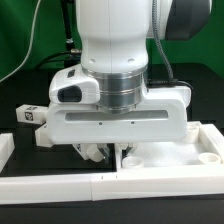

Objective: Assemble one leg

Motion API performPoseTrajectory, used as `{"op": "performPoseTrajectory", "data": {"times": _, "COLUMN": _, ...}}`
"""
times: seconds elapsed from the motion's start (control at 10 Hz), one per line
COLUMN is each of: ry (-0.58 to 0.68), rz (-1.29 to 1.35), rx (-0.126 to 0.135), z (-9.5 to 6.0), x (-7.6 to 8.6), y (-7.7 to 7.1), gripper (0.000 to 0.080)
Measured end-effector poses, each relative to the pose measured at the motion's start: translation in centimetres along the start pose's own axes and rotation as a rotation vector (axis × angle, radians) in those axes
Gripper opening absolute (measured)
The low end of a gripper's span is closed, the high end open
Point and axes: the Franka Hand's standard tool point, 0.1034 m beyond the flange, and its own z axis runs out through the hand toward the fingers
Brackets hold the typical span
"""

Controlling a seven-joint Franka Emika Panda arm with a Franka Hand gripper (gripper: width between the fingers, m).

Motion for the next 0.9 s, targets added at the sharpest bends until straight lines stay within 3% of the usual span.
{"op": "performPoseTrajectory", "data": {"times": 0.1, "ry": 0.0, "rz": 0.0, "rx": 0.0, "z": 0.0, "x": 0.0, "y": 0.0, "gripper": 0.0254}}
{"op": "performPoseTrajectory", "data": {"times": 0.2, "ry": 0.0, "rz": 0.0, "rx": 0.0, "z": 0.0, "x": 0.0, "y": 0.0, "gripper": 0.0388}}
{"op": "performPoseTrajectory", "data": {"times": 0.3, "ry": 0.004, "rz": -0.002, "rx": 0.005, "z": -0.9, "x": -0.4, "y": -0.2, "gripper": 0.0388}}
{"op": "performPoseTrajectory", "data": {"times": 0.4, "ry": 0.01, "rz": -0.004, "rx": 0.016, "z": -2.6, "x": -1.6, "y": -0.2, "gripper": 0.0561}}
{"op": "performPoseTrajectory", "data": {"times": 0.5, "ry": 0.013, "rz": -0.007, "rx": 0.026, "z": -4.1, "x": -2.8, "y": 0.4, "gripper": 0.063}}
{"op": "performPoseTrajectory", "data": {"times": 0.7, "ry": -0.01, "rz": 0.016, "rx": 0.039, "z": -6.1, "x": -4.6, "y": 1.6, "gripper": 0.0644}}
{"op": "performPoseTrajectory", "data": {"times": 0.9, "ry": -0.017, "rz": 0.024, "rx": 0.036, "z": -5.7, "x": -5.6, "y": 2.5, "gripper": 0.0649}}
